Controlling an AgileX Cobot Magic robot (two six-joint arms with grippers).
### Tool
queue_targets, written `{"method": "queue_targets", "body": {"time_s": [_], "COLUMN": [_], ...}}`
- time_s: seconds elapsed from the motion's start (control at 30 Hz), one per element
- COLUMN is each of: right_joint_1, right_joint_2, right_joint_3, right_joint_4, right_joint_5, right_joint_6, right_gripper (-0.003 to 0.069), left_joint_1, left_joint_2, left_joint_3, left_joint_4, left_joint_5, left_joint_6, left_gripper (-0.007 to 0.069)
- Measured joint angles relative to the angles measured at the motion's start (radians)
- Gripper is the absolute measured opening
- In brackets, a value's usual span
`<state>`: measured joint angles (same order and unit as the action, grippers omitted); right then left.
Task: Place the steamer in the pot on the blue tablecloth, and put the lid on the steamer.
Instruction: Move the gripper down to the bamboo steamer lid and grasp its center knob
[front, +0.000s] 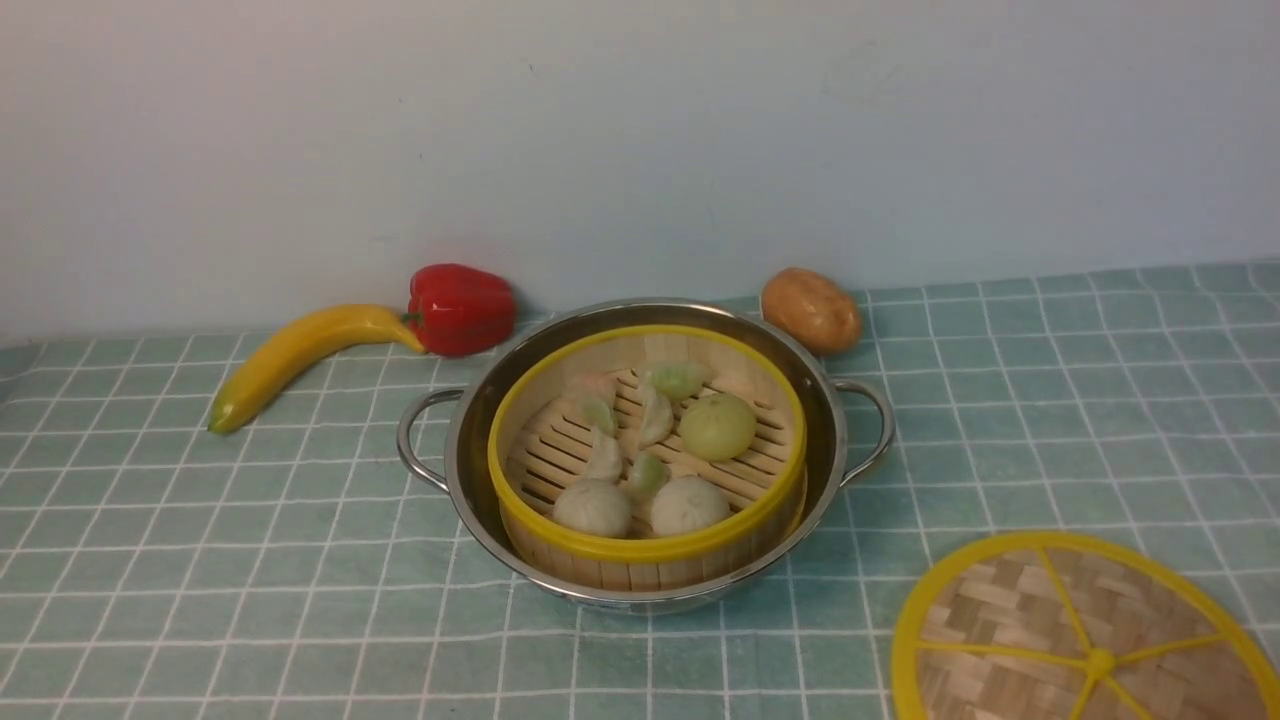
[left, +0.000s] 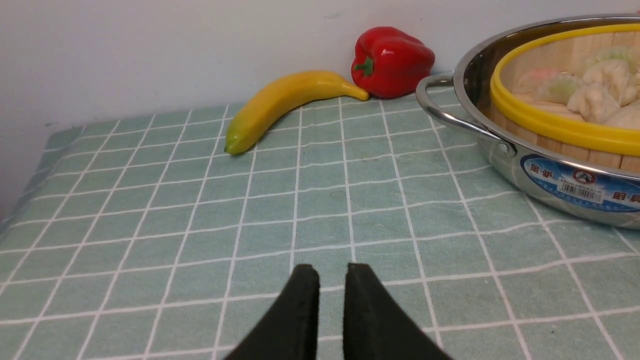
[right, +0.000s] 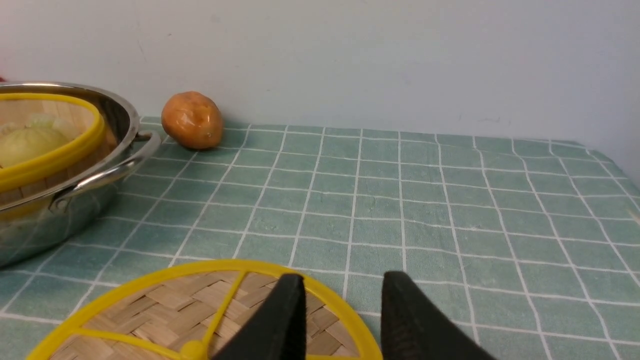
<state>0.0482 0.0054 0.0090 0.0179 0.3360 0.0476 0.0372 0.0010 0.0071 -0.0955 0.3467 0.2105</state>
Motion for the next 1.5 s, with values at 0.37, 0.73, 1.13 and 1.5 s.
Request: {"method": "queue_targets", "body": {"time_s": [0.37,0.73,1.13,1.5], "right_joint_1": [0.000,0.000,0.000,0.000], "right_joint_2": [0.000,-0.001,-0.007,-0.008], "right_joint_3": [0.000,0.000,-0.492,-0.790], "right_joint_4": [0.000,0.003,0.082,0.301], "right_joint_5": [0.000,-0.065,0.259,0.508], "right_joint_6": [0.000,0.000,0.098,0.125], "right_gripper": [0.0240,0.0240,0.0240,0.0240], "left_joint_1": [0.000,0.000,0.000,0.000], "left_joint_2": [0.000,0.000,0.000,0.000], "left_joint_3": [0.000,0.000,0.000,0.000], "left_joint_4": [0.000,0.000,0.000,0.000], "left_joint_5": [0.000,0.000,0.000,0.000], "left_joint_6": [0.001,0.001,0.002,0.002], "left_gripper": [0.0075,0.0075,0.0075,0.0075]}}
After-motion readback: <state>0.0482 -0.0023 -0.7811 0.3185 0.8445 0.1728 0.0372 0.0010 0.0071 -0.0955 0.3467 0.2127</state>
